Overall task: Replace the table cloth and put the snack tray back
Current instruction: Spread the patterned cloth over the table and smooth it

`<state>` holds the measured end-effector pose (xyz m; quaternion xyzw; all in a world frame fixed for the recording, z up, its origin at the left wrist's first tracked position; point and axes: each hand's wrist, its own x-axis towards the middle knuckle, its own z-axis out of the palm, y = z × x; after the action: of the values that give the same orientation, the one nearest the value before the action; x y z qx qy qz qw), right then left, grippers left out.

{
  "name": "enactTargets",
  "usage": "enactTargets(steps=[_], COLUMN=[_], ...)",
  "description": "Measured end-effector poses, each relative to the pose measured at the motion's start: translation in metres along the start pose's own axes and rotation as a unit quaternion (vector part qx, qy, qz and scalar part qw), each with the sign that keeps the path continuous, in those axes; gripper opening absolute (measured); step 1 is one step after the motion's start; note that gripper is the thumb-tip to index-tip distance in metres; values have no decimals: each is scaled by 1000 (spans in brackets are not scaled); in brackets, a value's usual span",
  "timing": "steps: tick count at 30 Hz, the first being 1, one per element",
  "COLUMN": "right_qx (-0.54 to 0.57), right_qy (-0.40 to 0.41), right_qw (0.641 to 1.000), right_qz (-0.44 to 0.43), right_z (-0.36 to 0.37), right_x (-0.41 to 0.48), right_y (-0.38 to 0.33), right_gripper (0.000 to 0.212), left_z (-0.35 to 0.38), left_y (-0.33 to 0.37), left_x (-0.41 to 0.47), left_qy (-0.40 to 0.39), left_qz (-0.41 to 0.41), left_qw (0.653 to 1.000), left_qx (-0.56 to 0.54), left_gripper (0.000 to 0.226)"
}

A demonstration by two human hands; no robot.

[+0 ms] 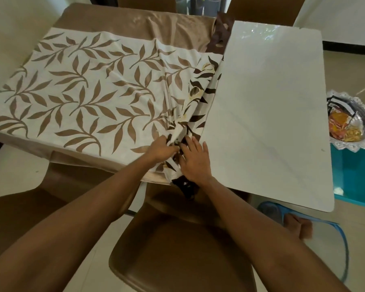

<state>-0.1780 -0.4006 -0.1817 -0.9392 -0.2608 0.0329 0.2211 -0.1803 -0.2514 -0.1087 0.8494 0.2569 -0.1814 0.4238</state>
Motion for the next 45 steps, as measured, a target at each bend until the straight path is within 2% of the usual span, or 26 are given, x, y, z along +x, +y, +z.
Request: enactTargets(steps=[2,4,5,7,9,10,12,14,16,18,21,25,29,36,45], right_qx=[86,235,278,296,278,249,156,49,-31,-62,-62,-72,-87,-89,-73], right_qy=[32,97,135,206,243,235,150,36,-52,-47,21,39,42,0,-60], right_qw=[996,966,948,919,911,926,973,998,998,996,997,996,995,996,994], right_qz=[-13,32,73,157,185,160,78,12,-17,-40,-42,-29,-19,25,54], right_z=[-7,-17,-20,-31,-41,-47,-44,-33,-22,-15,-18,-40,-74,-126,-184], right_x=[-1,-3,-2,8,29,42,71,96,109,109,87,54,6,-73,-156], right_y=[10,17,20,22,22,20,19,22,30,43,67,111,173,273,354], right_gripper=[41,28,27,31,32,31,36,49,55,55,52,49,49,55,61], left_z=[12,22,25,27,28,29,31,36,50,65,87,127,200,304,406], left_y=[-1,-6,-9,-12,-13,-14,-13,-9,-15,-22,-18,11,52,121,178], left_x=[-7,-12,-15,-15,-13,-9,5,20,33,39,36,24,-5,-57,-115], left_qy=[22,53,54,59,106,151,230,211,162,166,194,177,166,144,102], left_qz=[91,206,229,244,257,264,240,183,143,140,177,199,204,217,195], left_qw=[991,946,926,915,911,907,913,936,935,915,894,893,898,894,906], left_qx=[100,244,296,317,305,293,238,216,281,341,363,363,353,365,362], left_gripper=[41,57,64,71,68,63,59,70,86,89,82,79,75,73,78])
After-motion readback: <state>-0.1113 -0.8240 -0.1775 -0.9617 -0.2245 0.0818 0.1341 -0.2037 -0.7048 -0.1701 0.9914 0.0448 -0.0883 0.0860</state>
